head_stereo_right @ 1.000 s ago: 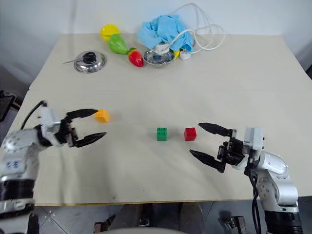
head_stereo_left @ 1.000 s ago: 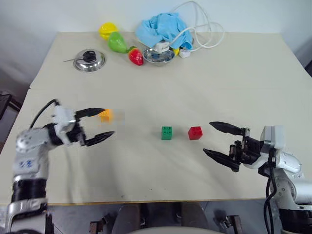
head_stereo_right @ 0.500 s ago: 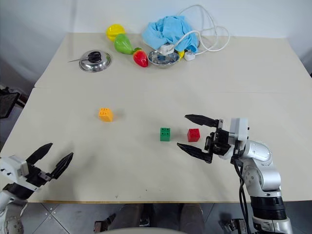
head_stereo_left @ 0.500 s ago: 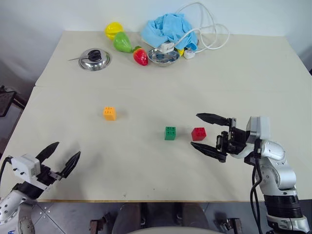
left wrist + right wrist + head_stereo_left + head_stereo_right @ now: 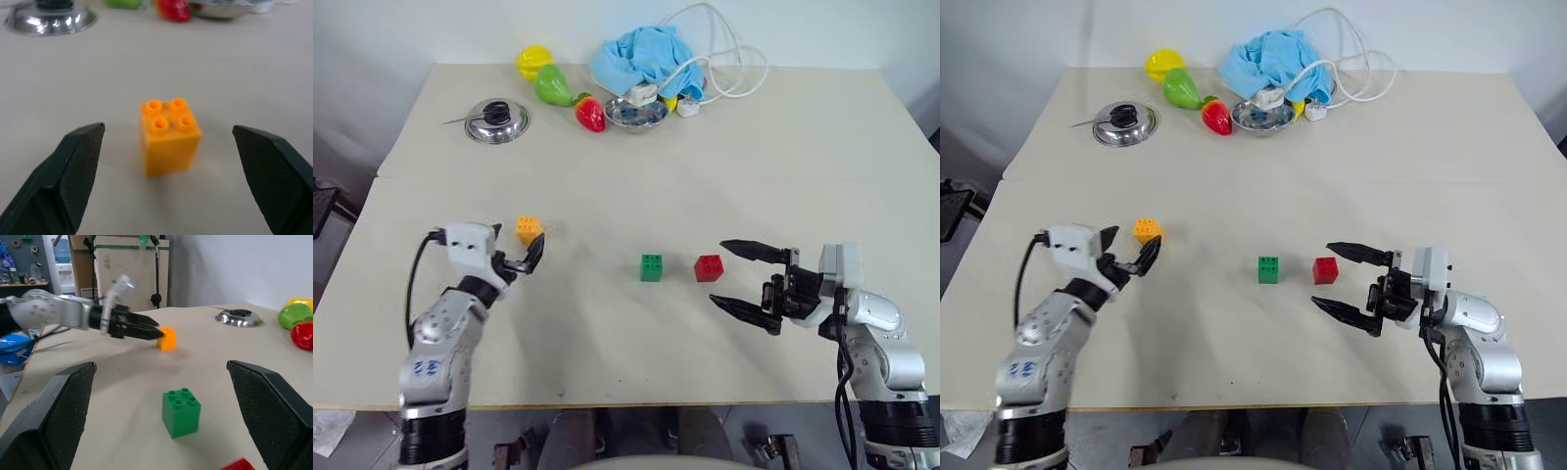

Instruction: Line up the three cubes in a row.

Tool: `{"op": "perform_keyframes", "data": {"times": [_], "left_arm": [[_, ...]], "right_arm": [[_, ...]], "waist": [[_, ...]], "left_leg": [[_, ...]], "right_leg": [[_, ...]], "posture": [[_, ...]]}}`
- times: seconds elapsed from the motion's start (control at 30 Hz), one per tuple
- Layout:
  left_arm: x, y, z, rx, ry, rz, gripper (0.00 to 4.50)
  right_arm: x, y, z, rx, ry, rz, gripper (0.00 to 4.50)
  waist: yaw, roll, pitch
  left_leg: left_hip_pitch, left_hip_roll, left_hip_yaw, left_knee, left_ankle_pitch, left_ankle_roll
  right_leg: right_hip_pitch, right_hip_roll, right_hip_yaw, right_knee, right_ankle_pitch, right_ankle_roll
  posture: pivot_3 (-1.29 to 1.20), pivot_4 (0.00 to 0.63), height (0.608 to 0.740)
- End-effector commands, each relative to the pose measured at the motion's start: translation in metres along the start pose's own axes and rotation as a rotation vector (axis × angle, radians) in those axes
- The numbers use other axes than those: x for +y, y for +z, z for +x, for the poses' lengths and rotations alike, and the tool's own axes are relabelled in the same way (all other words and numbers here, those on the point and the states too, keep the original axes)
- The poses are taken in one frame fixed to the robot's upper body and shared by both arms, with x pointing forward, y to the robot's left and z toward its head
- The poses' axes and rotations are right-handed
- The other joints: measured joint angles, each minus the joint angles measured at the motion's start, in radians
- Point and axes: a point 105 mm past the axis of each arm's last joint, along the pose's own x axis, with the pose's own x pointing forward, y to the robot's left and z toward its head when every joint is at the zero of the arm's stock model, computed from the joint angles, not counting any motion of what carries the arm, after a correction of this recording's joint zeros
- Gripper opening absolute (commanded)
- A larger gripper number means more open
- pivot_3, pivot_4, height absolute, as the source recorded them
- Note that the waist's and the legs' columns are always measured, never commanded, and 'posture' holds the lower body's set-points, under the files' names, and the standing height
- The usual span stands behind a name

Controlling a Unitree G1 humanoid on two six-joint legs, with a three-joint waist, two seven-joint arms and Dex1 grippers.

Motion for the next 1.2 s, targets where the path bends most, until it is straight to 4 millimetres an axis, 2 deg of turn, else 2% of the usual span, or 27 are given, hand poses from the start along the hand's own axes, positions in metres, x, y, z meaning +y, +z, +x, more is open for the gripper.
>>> {"op": "perform_keyframes", "data": {"times": [0.03,0.17,0.37,0.4,0.5,0.57,0.63,0.77,0.83,0.97,1.1,1.2], "left_arm": [[-0.005,0.002,0.011,0.004,-0.007,0.025,4.44],[-0.008,0.001,0.014,0.01,-0.041,0.053,3.56],[-0.001,0.005,0.01,-0.005,-0.099,0.074,1.61],[-0.002,0.007,0.01,-0.018,-0.131,0.072,1.48],[-0.026,0.023,-0.003,-0.083,-0.437,0.07,1.49],[-0.043,0.038,-0.028,-0.189,-0.791,0.25,1.49],[-0.042,0.038,-0.039,-0.171,-0.97,0.348,1.49],[-0.052,0.026,-0.044,-0.073,-1.243,0.434,1.49],[-0.054,0.018,-0.042,-0.047,-1.314,0.474,1.49],[-0.062,0.01,-0.012,-0.071,-1.301,0.46,1.49],[-0.064,0.005,0.003,-0.073,-1.308,0.472,1.49],[-0.062,-0.001,0.007,-0.041,-1.323,0.48,1.49]], "right_arm": [[0.004,0.01,0.003,-0.029,0.006,-0.02,4.5],[0.005,0.009,-0.001,-0.018,-0.008,-0.018,4.5],[0.007,0.007,-0.005,-0.003,-0.025,-0.012,4.5],[0.007,0.007,-0.005,-0.003,-0.026,-0.012,4.5],[0.008,0.008,-0.008,0.005,-0.033,-0.012,4.5],[0.008,0.009,-0.014,0.024,-0.035,-0.013,4.5],[0.008,0.01,-0.019,0.046,-0.031,-0.011,4.5],[0.009,0.009,-0.029,0.089,-0.016,-0.001,4.5],[0.014,0.006,-0.034,0.125,0.016,0.01,4.5],[0.022,-0.004,-0.049,0.193,0.046,0.049,4.5],[0.023,-0.011,-0.059,0.223,0.046,0.06,4.5],[0.022,-0.015,-0.064,0.232,0.04,0.062,4.5]], "waist": [[0.001,0.0,0.0],[0.0,0.0,0.0],[0.001,0.0,0.0],[0.001,0.0,0.0],[0.001,0.0,0.0],[0.0,0.0,0.0],[-0.002,0.0,0.0],[0.001,0.001,0.0],[0.0,0.001,0.0],[0.013,0.0,0.0],[0.015,0.0,0.0],[0.016,0.0,0.0]], "left_leg": [[0.0,0.0,0.0,0.0,0.0,0.0],[0.0,0.0,0.0,0.0,0.0,0.0],[0.0,0.0,0.0,0.0,0.0,0.0],[0.0,0.0,0.0,0.0,0.0,0.0],[0.0,0.0,0.0,0.0,0.0,0.0],[-0.001,0.0,0.0,0.0,0.0,0.0],[-0.001,0.0,0.001,0.0,0.0,-0.001],[0.0,0.0,0.001,0.0,0.0,0.0],[0.0,-0.001,0.001,0.0,0.0,0.0],[-0.001,-0.006,0.001,0.0,0.0,0.0],[-0.001,-0.007,0.001,0.0,0.0,0.001],[-0.001,-0.007,0.001,0.0,0.0,0.001]], "right_leg": [[0.0,0.0,0.0,0.0,0.0,0.0],[0.0,0.0,0.0,-0.001,0.0,0.0],[0.0,0.0,0.0,-0.001,0.0,0.0],[0.0,0.0,0.0,-0.001,0.0,0.0],[0.0,0.0,0.0,-0.001,0.0,0.0],[-0.001,0.0,0.0,-0.001,0.0,0.0],[-0.002,0.0,-0.001,-0.001,0.0,-0.001],[-0.001,0.0,-0.001,-0.001,0.0,-0.001],[-0.001,0.0,0.0,-0.001,0.0,-0.001],[-0.001,0.001,-0.001,-0.001,0.0,0.0],[-0.001,0.001,0.0,-0.001,0.0,0.001],[-0.001,0.001,-0.001,-0.001,0.0,0.001]], "posture": [[0.0,0.15,0.74],[0.0,0.15,0.74],[0.0,0.15,0.74],[0.0,0.15,0.74],[0.0,0.15,0.74],[0.0,0.15,0.74],[0.0,0.15,0.74],[0.0,0.15,0.74],[0.0,0.15,0.74],[0.0,0.15,0.74],[0.0,0.15,0.74],[0.0,0.15,0.74]]}}
